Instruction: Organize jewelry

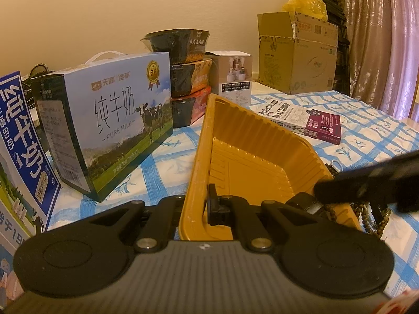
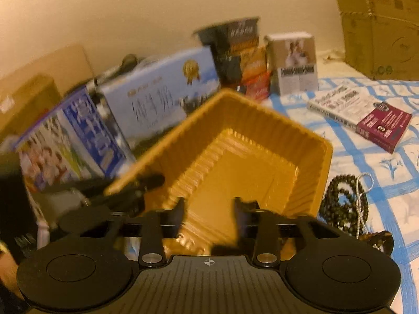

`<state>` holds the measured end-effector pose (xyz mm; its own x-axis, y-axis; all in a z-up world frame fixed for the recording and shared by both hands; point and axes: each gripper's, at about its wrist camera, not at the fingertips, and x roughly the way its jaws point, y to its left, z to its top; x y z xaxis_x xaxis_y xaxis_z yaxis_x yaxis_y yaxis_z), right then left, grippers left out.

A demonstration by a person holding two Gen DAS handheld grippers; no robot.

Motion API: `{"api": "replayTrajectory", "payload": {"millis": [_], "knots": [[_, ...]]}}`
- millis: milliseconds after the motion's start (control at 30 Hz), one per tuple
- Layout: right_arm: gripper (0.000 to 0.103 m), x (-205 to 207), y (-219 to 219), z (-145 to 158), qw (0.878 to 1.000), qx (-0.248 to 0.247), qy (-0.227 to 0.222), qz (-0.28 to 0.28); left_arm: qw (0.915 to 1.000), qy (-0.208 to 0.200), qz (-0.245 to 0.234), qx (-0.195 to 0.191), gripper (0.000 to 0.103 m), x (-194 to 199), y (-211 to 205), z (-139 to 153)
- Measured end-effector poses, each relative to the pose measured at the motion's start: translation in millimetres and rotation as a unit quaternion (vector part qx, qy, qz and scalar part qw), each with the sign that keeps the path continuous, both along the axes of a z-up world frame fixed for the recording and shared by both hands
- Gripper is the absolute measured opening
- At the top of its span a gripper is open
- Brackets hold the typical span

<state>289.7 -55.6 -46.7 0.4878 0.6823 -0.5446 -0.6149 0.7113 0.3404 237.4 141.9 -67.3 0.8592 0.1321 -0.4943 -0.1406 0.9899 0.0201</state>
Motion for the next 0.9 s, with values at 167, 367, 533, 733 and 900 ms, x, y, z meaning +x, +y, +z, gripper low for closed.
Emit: {"api": "replayTrajectory", "payload": {"millis": [167, 367, 533, 733, 900], "knots": [[0.054, -7, -37, 9, 0.999, 0.012, -0.005, -0.042, 1.0, 0.0, 0.004, -0.003, 0.005, -3, 1, -2], [0.054, -13, -96, -13, 0.991, -0.042, 0.032, -0.121, 0.9999, 0.004, 0.012, -0.006, 0.005, -7, 4, -5], [0.054, -11, -142, -31, 0.978, -0.072, 0.064, -0.185, 0.9998, 0.007, 0.015, -0.004, 0.005, -9, 6, -6], [0.053, -8, -164, -42, 0.973, -0.093, 0.073, -0.2, 0.9998, 0.007, 0.017, 0.0, 0.005, -9, 6, -4], [0.049, 0, -152, -48, 0.974, -0.092, 0.071, -0.197, 0.9999, 0.007, 0.015, 0.003, 0.005, -7, 7, -4]]}}
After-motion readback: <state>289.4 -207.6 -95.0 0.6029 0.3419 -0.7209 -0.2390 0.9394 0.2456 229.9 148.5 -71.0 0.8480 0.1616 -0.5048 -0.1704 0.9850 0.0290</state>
